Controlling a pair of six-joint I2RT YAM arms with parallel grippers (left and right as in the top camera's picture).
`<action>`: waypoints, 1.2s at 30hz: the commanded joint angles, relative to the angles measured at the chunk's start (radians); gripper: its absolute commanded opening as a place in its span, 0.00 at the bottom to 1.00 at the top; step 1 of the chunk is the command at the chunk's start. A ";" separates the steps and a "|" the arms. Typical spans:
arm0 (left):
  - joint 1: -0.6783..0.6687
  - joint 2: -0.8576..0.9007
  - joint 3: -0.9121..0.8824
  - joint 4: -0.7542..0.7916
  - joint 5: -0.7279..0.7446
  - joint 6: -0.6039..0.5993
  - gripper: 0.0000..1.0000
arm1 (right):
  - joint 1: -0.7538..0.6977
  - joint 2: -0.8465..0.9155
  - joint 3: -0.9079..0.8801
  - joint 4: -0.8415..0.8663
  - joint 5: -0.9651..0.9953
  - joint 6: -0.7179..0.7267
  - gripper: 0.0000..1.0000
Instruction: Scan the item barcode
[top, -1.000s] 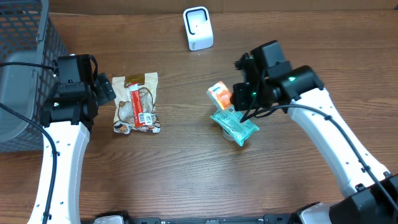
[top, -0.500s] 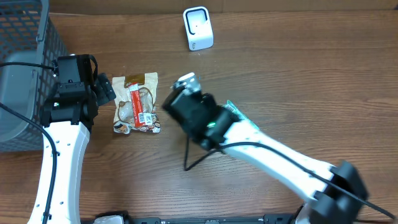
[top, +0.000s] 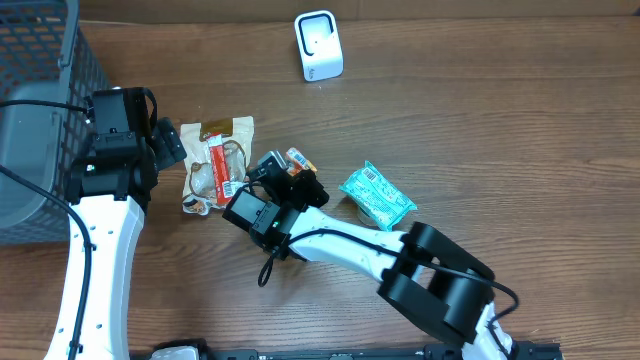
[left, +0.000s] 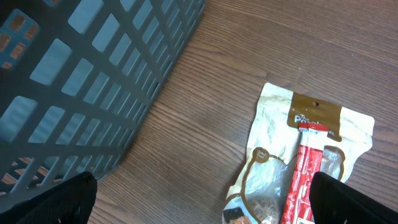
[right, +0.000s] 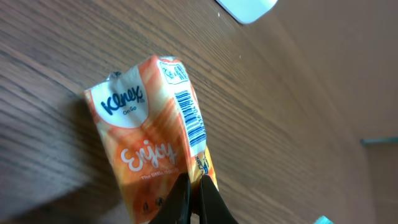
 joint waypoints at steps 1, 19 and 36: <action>-0.001 0.005 0.012 0.000 -0.017 0.001 1.00 | 0.005 0.032 0.014 0.044 0.115 -0.058 0.04; -0.001 0.005 0.012 0.000 -0.017 0.001 1.00 | 0.008 0.053 0.014 0.087 0.051 -0.054 0.04; -0.001 0.005 0.012 0.000 -0.017 0.001 1.00 | 0.020 0.058 -0.005 0.072 0.008 -0.080 0.04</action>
